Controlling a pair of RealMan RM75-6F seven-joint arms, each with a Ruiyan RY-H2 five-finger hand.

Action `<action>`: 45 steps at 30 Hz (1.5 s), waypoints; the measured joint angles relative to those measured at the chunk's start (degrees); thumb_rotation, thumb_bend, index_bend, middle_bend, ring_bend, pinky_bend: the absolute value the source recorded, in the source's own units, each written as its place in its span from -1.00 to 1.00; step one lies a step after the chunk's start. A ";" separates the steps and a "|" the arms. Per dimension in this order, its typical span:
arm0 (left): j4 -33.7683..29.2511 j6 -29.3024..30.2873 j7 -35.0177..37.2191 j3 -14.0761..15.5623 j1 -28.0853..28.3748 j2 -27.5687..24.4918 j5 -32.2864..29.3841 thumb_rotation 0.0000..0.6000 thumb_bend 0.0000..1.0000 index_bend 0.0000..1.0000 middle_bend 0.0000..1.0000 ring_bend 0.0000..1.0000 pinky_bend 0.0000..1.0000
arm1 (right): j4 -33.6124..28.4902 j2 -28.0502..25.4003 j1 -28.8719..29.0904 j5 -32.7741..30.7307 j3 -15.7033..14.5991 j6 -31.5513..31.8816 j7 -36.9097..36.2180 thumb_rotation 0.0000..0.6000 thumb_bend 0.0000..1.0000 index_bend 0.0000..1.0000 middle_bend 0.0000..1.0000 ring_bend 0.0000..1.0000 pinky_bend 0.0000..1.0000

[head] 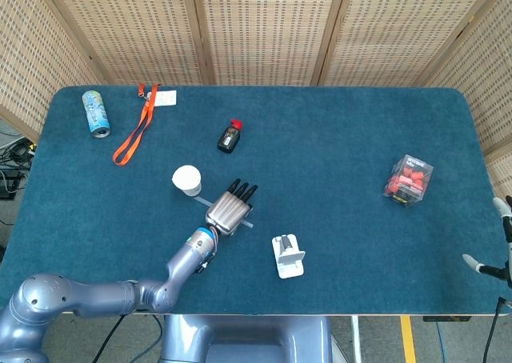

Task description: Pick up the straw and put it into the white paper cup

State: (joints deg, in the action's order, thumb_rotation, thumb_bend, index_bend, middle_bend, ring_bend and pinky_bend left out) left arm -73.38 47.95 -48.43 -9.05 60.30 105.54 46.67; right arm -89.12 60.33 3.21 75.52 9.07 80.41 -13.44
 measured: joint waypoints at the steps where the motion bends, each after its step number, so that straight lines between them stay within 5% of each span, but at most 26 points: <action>1: 0.14 0.00 -0.05 0.01 0.18 0.14 -0.14 1.00 -0.34 -0.05 -1.00 -1.00 -0.96 | 0.03 0.00 0.01 -0.01 0.01 -0.03 -0.06 1.00 -0.89 -0.93 -1.00 -1.00 -1.00; 30: 0.79 1.29 -1.83 2.03 1.75 0.22 -3.73 1.00 -0.17 0.09 -1.00 -1.00 -0.96 | -0.38 -0.44 -0.36 0.40 0.09 0.72 -0.80 1.00 -0.89 -0.93 -1.00 -1.00 -1.00; 45: -11.49 3.27 -1.50 -1.14 3.53 -6.62 -3.13 1.00 -0.17 0.15 -1.00 -1.00 -0.96 | -0.63 -0.73 -0.59 0.46 0.21 1.19 -1.10 1.00 -0.89 -0.93 -1.00 -1.00 -1.00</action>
State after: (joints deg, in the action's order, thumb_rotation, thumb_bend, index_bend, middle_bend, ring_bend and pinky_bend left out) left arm -84.87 51.22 -49.93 -10.19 63.84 98.91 43.54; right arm -89.75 59.60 2.62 75.98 9.28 81.60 -14.54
